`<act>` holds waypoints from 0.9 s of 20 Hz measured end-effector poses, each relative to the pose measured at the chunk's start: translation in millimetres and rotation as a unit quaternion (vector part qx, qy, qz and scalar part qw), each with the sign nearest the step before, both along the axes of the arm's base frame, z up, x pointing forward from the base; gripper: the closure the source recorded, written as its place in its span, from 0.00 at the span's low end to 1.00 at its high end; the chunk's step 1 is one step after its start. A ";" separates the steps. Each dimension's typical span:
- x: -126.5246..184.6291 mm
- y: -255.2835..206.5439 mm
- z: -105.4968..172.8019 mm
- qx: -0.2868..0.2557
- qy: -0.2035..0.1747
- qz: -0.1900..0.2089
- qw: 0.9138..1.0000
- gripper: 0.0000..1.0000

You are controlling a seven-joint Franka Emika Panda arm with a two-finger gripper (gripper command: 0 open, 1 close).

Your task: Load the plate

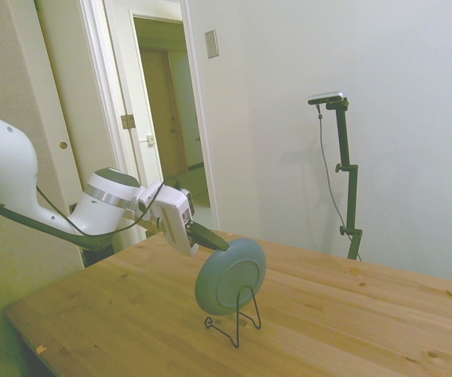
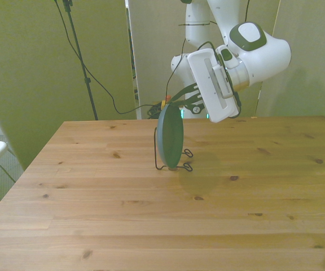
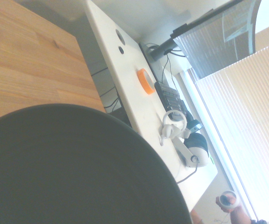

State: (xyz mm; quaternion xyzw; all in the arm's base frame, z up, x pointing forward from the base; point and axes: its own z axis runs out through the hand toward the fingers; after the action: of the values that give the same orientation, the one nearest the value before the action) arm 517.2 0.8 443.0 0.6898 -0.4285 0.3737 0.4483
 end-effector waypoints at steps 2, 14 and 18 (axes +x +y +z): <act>2.7 4.6 -6.4 -0.004 0.007 0.004 1.000 1.00; 5.6 16.7 -12.2 -0.027 0.017 0.013 0.999 1.00; 6.1 19.8 -9.4 -0.030 0.026 0.021 0.999 1.00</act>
State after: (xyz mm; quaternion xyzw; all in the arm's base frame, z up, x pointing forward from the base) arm 523.3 20.6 433.6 0.6940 -0.3909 0.3778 0.4720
